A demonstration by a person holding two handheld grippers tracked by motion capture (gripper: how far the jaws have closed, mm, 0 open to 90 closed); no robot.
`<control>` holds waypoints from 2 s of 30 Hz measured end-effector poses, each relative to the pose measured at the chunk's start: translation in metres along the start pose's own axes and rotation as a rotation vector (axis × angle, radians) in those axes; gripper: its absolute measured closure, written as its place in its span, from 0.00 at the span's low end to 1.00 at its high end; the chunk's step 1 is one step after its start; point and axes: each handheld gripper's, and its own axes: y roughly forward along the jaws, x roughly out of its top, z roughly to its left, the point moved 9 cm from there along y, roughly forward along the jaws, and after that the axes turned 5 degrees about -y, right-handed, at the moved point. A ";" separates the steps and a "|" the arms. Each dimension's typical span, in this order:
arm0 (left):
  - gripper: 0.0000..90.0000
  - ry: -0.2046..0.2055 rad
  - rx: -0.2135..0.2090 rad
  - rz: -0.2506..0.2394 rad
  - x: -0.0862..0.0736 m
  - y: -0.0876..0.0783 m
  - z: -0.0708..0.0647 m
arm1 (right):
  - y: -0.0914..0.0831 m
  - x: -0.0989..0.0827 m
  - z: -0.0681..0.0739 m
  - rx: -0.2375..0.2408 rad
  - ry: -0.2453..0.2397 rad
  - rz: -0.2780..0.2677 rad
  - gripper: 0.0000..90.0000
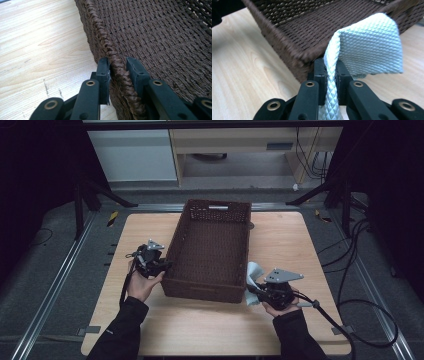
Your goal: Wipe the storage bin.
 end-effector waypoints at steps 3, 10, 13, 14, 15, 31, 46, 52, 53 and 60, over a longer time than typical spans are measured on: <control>0.80 -0.008 0.001 -0.004 0.000 0.000 -0.001 | 0.006 -0.012 0.003 -0.003 -0.001 0.048 0.93; 0.80 -0.014 -0.005 -0.002 0.000 0.000 -0.001 | 0.021 -0.035 0.010 -0.013 -0.033 0.145 0.93; 0.80 -0.015 -0.004 -0.002 0.001 0.000 -0.001 | 0.022 -0.041 0.007 0.007 0.026 0.144 0.93; 0.80 -0.016 -0.006 0.000 0.001 0.000 -0.001 | 0.021 -0.044 0.004 -0.003 0.018 0.157 0.93; 0.81 -0.012 -0.004 0.000 0.001 0.001 -0.001 | 0.020 -0.043 0.004 -0.003 0.021 0.148 0.93; 0.81 -0.019 -0.010 -0.011 0.003 0.004 0.001 | -0.005 -0.015 0.010 0.021 0.027 0.009 0.93; 0.80 -0.019 -0.010 -0.011 0.004 0.004 0.002 | 0.001 -0.022 0.011 0.029 0.052 0.036 0.93; 0.80 -0.016 -0.006 -0.006 0.003 0.004 0.001 | -0.019 0.002 0.012 0.010 0.030 -0.047 0.93; 0.80 -0.013 -0.002 -0.008 0.004 0.004 0.002 | -0.017 0.000 0.013 0.012 0.028 -0.039 0.93; 0.80 -0.019 -0.007 -0.007 0.003 0.004 0.001 | -0.002 -0.026 0.020 0.017 0.042 0.062 0.93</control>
